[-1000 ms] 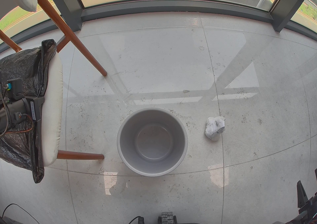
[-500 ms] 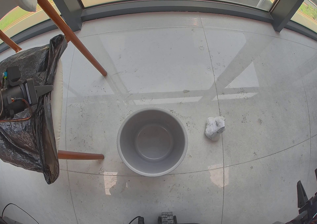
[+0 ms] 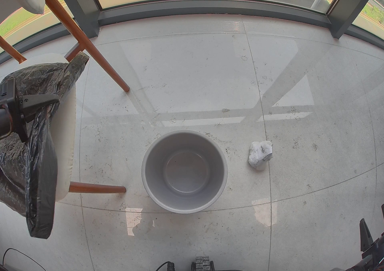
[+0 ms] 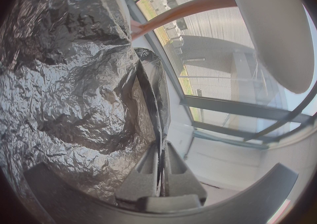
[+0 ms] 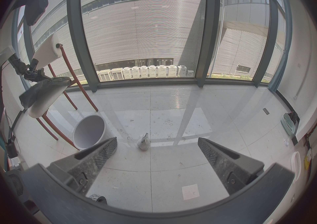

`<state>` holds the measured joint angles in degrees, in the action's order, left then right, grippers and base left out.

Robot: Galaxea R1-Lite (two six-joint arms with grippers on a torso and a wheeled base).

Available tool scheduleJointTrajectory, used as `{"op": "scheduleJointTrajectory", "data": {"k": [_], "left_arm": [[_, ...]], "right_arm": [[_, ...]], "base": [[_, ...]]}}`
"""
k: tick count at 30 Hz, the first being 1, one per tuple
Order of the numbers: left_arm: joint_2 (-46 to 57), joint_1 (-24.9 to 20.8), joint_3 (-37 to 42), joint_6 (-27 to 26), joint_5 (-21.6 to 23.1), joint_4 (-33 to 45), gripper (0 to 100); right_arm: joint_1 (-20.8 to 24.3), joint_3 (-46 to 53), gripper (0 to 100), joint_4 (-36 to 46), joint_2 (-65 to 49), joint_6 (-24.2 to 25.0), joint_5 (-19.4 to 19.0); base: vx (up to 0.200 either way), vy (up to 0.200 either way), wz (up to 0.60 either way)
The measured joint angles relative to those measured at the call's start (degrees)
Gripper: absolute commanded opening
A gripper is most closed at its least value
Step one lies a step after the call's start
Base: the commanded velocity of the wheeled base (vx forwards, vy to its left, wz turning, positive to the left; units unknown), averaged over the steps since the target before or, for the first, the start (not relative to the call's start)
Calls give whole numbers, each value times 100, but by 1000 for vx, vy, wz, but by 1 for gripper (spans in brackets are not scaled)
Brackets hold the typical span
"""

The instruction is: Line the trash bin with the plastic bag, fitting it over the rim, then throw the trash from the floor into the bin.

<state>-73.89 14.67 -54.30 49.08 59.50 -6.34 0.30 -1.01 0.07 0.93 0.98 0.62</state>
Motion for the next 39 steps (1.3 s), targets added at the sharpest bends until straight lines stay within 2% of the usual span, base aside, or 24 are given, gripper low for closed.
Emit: {"op": "scheduleJointTrajectory", "data": {"k": [4, 7, 10, 18, 22, 29, 39], "left_arm": [[269, 0, 9, 1023, 380, -140, 0], [514, -232, 121, 1352, 514, -369, 0], [702, -646, 306, 1370, 558, -742, 0], [931, -1876, 1169, 1376, 572, -2611, 0], [864, -2519, 1517, 1363, 380, -3162, 0], [592, -3624, 1709, 1387, -184, -3783, 0], [206, -5316, 1657, 1381, -282, -3947, 0]], "right_arm": [[0, 0, 100, 0, 0, -2, 0], [0, 0, 100, 0, 0, 0, -2], [0, 0, 100, 2, 0, 0, 0], [2, 0, 100, 2, 0, 2, 0], [2, 2, 100, 2, 0, 4, 4], [2, 2, 100, -2, 0, 9, 9], [2, 0, 100, -7, 0, 20, 9]], "base": [[0, 0, 0], [0, 0, 0], [0, 0, 0], [0, 0, 0], [0, 0, 0], [0, 0, 0], [0, 0, 0]]}}
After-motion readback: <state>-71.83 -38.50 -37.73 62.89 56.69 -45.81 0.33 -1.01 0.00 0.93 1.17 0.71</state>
